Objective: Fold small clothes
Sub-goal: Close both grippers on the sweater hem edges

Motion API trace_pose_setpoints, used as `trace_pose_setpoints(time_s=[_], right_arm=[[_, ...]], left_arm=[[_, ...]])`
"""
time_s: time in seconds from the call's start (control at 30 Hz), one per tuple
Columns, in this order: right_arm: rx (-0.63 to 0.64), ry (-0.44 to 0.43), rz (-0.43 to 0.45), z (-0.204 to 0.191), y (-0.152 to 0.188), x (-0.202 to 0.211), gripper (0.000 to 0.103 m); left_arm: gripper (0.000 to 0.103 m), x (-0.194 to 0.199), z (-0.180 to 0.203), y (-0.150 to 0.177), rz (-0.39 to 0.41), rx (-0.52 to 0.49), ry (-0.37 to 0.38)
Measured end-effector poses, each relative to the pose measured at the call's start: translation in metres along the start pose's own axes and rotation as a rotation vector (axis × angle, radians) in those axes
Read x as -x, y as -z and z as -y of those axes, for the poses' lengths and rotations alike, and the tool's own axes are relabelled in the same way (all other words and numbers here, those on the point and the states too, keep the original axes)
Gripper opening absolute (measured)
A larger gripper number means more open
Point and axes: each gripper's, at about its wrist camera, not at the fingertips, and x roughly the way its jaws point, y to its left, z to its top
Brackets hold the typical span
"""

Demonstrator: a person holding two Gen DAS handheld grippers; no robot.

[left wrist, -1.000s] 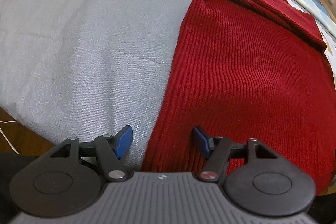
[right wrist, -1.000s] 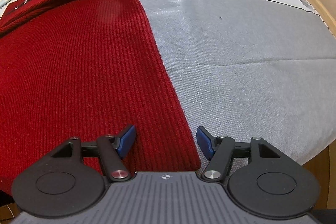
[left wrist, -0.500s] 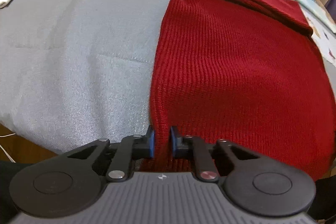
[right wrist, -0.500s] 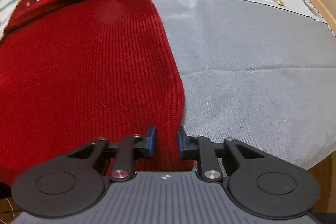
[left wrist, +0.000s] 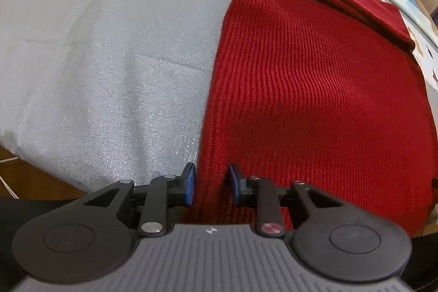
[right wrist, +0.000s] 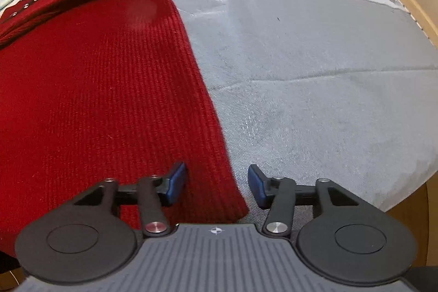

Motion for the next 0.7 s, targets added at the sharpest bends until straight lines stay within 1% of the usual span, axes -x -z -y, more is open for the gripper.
trace_pose_setpoints(time_s=[0.07, 0.1, 0.13, 0.17, 0.2, 0.23, 0.27, 0.33, 0.4, 0.5, 0.57, 0.6, 0.63, 0.67, 0.7], right_arm=[[0.011, -0.005, -0.002, 0.002, -0.003, -0.002, 0.051], [0.013, -0.015, -0.001, 0.001, -0.003, -0.003, 0.044], [0.016, -0.039, 0.0, -0.001, -0.002, -0.001, 0.031], [0.024, -0.055, 0.006, -0.002, -0.002, 0.001, 0.027], [0.033, -0.064, 0.016, -0.003, -0.001, 0.003, 0.015], [0.032, -0.086, 0.028, -0.003, -0.001, 0.006, 0.013], [0.025, -0.108, 0.038, -0.002, -0.002, 0.009, 0.012], [0.016, -0.135, 0.049, 0.0, -0.001, 0.014, 0.012], [0.016, -0.139, 0.043, 0.0, -0.001, 0.013, 0.013], [0.049, -0.097, 0.005, -0.005, 0.0, 0.004, 0.015], [0.067, -0.086, 0.002, -0.007, -0.001, 0.003, 0.017], [0.067, -0.082, 0.0, -0.007, -0.001, 0.003, 0.02], [0.062, -0.075, -0.003, -0.006, -0.001, 0.003, 0.026], [0.057, -0.059, -0.007, -0.005, -0.002, 0.002, 0.032], [0.049, -0.041, -0.016, -0.003, -0.002, 0.0, 0.043]], left_arm=[[0.028, 0.0, 0.003, 0.0, 0.001, -0.019, -0.001], [0.024, -0.001, 0.004, 0.0, 0.002, -0.023, 0.003], [0.02, 0.0, 0.004, -0.001, 0.009, -0.021, 0.009], [0.015, 0.002, 0.003, -0.003, 0.027, -0.015, 0.011], [0.014, 0.007, 0.002, -0.002, 0.054, -0.01, 0.015], [0.013, 0.012, 0.002, -0.002, 0.081, -0.01, 0.021], [0.013, 0.018, 0.004, -0.002, 0.109, -0.016, 0.034], [0.013, 0.023, 0.006, -0.001, 0.131, -0.029, 0.047], [0.014, 0.018, 0.006, 0.0, 0.107, -0.032, 0.045], [0.015, 0.003, 0.004, 0.0, 0.027, -0.02, 0.035], [0.018, 0.0, 0.004, 0.0, 0.017, -0.022, 0.023], [0.018, -0.001, 0.004, 0.0, 0.016, -0.017, 0.025], [0.018, -0.003, 0.003, -0.001, 0.015, -0.011, 0.025], [0.021, -0.004, 0.001, -0.001, 0.013, -0.003, 0.021], [0.022, -0.005, 0.0, -0.003, 0.01, 0.003, 0.019]])
